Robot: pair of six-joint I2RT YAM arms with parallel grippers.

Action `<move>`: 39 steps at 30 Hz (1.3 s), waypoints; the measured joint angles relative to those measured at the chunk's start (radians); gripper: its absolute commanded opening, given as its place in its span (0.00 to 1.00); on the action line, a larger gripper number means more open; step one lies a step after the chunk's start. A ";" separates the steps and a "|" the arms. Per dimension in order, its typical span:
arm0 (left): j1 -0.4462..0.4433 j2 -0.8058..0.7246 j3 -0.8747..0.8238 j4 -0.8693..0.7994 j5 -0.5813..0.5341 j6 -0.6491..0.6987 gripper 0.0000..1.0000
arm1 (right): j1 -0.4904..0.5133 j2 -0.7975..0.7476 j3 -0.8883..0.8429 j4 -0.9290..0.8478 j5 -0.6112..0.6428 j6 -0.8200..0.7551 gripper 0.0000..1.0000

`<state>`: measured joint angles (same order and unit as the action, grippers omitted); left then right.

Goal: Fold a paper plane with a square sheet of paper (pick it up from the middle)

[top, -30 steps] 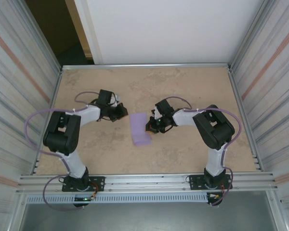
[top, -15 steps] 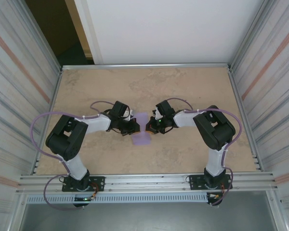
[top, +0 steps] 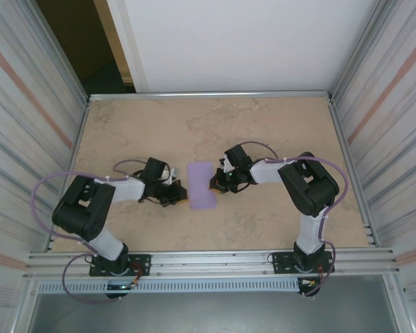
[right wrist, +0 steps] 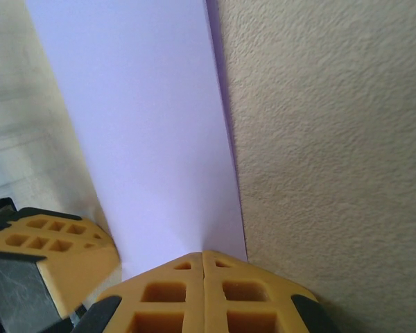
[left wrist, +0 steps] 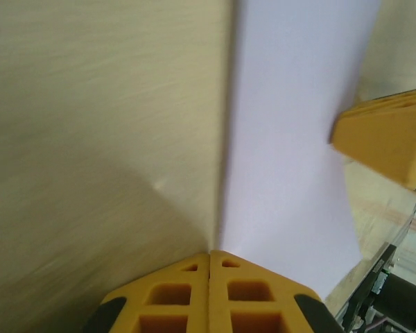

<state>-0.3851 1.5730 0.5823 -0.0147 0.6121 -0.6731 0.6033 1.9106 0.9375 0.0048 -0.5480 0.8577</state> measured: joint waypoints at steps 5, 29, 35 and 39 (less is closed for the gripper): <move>0.026 -0.127 -0.024 -0.074 -0.014 -0.002 0.06 | -0.001 0.000 0.000 0.000 -0.001 0.000 0.01; -0.143 0.082 0.103 -0.061 0.008 -0.010 0.05 | -0.003 0.006 0.010 -0.014 -0.009 -0.005 0.01; -0.143 0.057 0.072 -0.051 0.002 0.009 0.05 | -0.003 0.006 0.010 -0.014 -0.009 -0.005 0.01; -0.143 -0.008 0.021 -0.078 -0.022 0.023 0.05 | -0.003 0.007 0.010 -0.014 -0.008 -0.005 0.01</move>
<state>-0.5278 1.5646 0.6029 -0.0925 0.5900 -0.6502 0.5999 1.9175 0.9470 -0.0093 -0.5564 0.8524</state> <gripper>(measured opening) 0.050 0.045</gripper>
